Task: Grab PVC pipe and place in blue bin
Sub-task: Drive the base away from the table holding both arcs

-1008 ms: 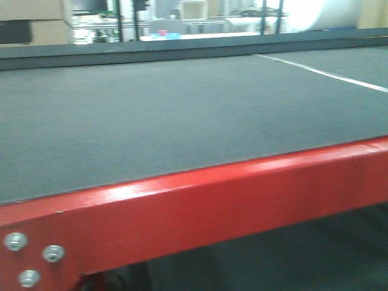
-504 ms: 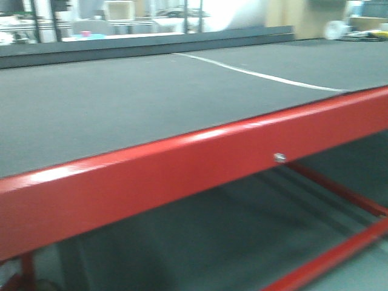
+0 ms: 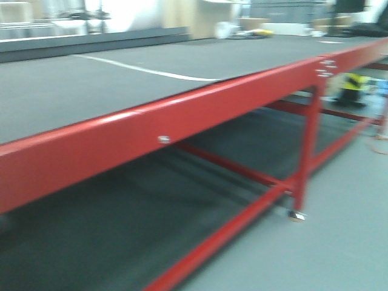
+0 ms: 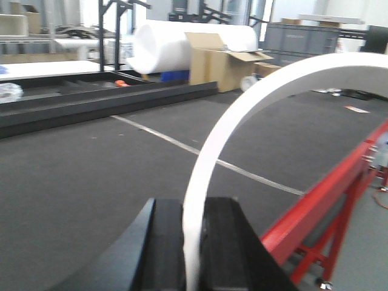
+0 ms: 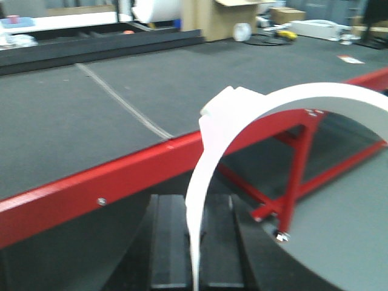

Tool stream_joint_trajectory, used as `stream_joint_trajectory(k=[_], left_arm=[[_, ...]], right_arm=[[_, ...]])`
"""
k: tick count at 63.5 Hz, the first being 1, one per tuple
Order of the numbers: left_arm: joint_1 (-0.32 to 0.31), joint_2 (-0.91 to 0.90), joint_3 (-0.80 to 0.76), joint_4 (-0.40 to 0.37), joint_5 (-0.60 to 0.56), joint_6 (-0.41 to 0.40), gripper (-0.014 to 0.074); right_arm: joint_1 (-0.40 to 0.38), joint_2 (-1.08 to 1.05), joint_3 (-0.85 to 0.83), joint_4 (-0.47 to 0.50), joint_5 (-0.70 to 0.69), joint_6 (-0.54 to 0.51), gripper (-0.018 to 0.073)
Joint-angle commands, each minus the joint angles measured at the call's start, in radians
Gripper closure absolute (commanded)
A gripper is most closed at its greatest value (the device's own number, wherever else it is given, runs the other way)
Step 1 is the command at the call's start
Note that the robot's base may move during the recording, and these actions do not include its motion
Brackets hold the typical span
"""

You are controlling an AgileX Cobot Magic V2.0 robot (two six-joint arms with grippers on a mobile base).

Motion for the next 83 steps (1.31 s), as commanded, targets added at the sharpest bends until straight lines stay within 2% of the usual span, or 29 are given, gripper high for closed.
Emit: stream_joint_trajectory(k=[1,83], left_arm=[[-0.005,-0.005,-0.001,-0.006,-0.020,0.001,0.0707],[-0.005,-0.005,-0.001,-0.006,-0.020,0.001,0.0707]], right_arm=[[0.000,-0.004,-0.005,-0.004,-0.024,-0.002,0.0728],[0.000,-0.004,-0.005,-0.004,-0.024,-0.002,0.0728]])
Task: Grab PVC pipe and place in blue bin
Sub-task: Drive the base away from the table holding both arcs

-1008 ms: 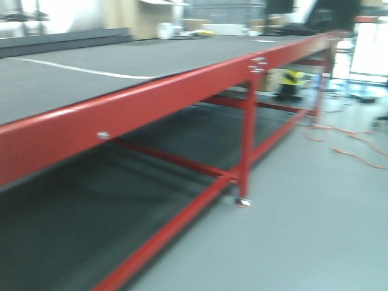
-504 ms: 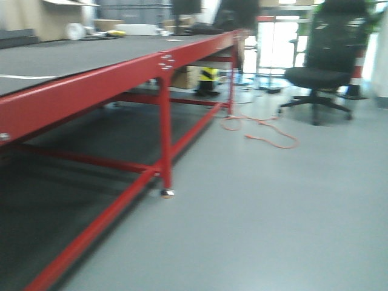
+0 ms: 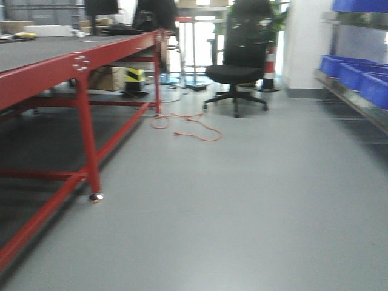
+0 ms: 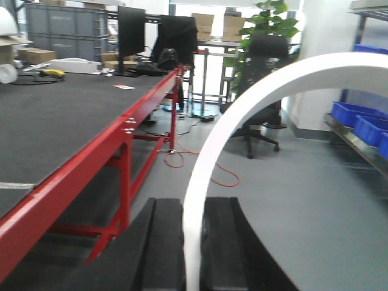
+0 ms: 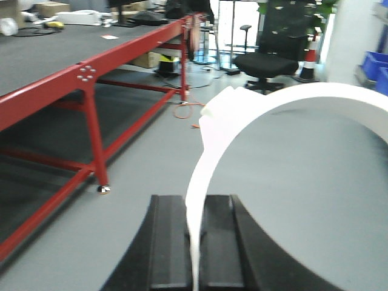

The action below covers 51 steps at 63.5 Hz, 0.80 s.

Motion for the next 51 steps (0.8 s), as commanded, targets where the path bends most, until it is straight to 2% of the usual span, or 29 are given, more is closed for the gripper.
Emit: stream_joint_trajectory(k=[1,51], left_arm=[[-0.005,-0.005,-0.001,-0.006,-0.022,0.001,0.0707],[-0.005,-0.005,-0.001,-0.006,-0.022,0.001,0.0707]], right_arm=[[0.000,-0.004,-0.005,-0.004,-0.024,-0.002,0.0728],[0.000,-0.004,-0.005,-0.004,-0.024,-0.002,0.0728]])
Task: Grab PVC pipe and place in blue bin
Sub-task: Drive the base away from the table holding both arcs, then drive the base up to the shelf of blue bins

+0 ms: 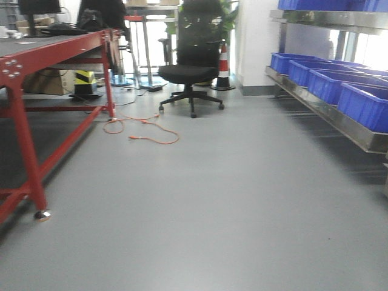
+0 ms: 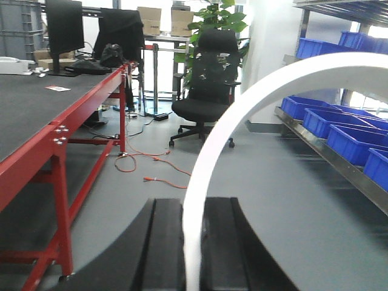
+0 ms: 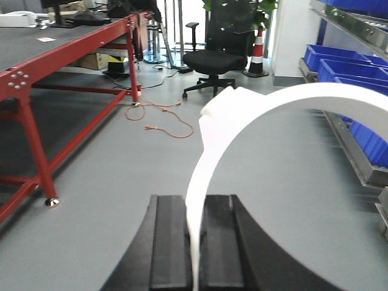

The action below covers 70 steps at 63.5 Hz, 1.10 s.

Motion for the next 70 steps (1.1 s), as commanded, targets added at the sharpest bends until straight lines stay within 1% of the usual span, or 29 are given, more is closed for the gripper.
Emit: stream_joint_trajectory(k=[1,70], left_arm=[[-0.005,-0.005,-0.001,-0.006,-0.022,0.001,0.0707],[-0.005,-0.005,-0.001,-0.006,-0.022,0.001,0.0707]], right_arm=[[0.000,-0.004,-0.005,-0.004,-0.024,-0.002,0.0728],[0.000,-0.004,-0.005,-0.004,-0.024,-0.002,0.0728]])
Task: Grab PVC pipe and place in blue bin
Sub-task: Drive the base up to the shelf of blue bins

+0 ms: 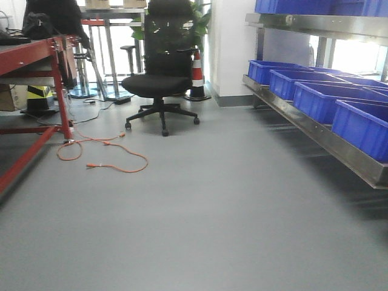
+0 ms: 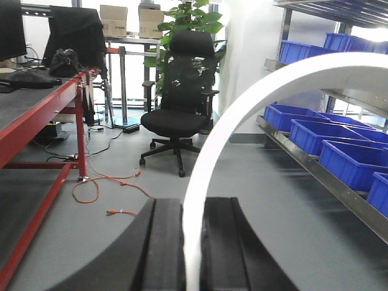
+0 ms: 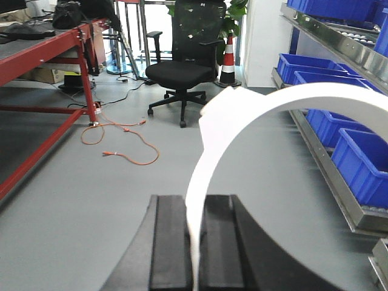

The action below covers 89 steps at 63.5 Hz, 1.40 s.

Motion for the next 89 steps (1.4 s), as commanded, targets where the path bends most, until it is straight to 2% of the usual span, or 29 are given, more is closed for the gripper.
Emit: stream_joint_trajectory(k=[1,89], left_arm=[[-0.005,-0.005,-0.001,-0.006,-0.022,0.001,0.0707],[-0.005,-0.005,-0.001,-0.006,-0.028,0.001,0.0707]], right_arm=[[0.000,-0.004,-0.005,-0.004,-0.024,-0.002,0.0728],[0.000,-0.004,-0.005,-0.004,-0.024,-0.002,0.0728]])
